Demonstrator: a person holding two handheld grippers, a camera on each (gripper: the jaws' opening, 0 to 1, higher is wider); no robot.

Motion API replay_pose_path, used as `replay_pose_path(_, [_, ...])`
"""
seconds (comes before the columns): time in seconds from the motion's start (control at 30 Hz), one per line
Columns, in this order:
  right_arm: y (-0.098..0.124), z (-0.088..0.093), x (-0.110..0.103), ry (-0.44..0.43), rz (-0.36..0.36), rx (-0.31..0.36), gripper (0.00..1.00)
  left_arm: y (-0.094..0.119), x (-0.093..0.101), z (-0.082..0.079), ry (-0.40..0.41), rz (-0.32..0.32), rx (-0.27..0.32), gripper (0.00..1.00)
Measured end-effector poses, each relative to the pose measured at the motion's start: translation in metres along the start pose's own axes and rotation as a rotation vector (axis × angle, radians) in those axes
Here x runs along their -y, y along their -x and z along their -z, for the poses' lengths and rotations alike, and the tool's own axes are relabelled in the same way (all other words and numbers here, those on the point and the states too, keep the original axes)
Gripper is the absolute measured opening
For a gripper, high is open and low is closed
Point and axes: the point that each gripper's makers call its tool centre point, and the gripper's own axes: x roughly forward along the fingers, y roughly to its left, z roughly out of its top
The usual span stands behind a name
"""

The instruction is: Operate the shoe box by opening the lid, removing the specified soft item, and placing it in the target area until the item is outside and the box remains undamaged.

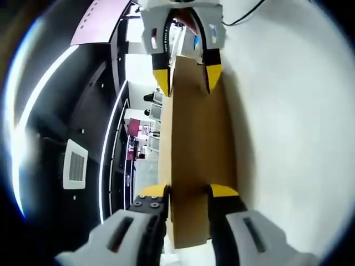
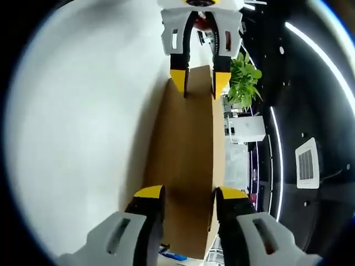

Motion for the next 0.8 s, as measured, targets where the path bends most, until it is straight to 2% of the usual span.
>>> replay_pose_path(0.07, [0.004,0.000,0.002,-0.019,0.000,0.010,0.31,-0.001,0.000,0.000,0.003,0.002,0.004,0.28])
replay_pose_path(0.23, [0.001,0.015,0.002,-0.006,0.005,-0.050,0.31,-0.003,0.000,0.003,0.008,-0.002,0.000,0.28])
replay_pose_path(0.5, [-0.006,0.017,0.001,-0.021,0.044,-0.067,0.31,-0.005,-0.001,0.004,0.018,-0.008,0.001,0.27])
replay_pose_path(0.8, [-0.004,0.015,0.001,-0.014,0.065,-0.069,0.30,-0.004,-0.001,0.003,0.018,-0.023,-0.010,0.27])
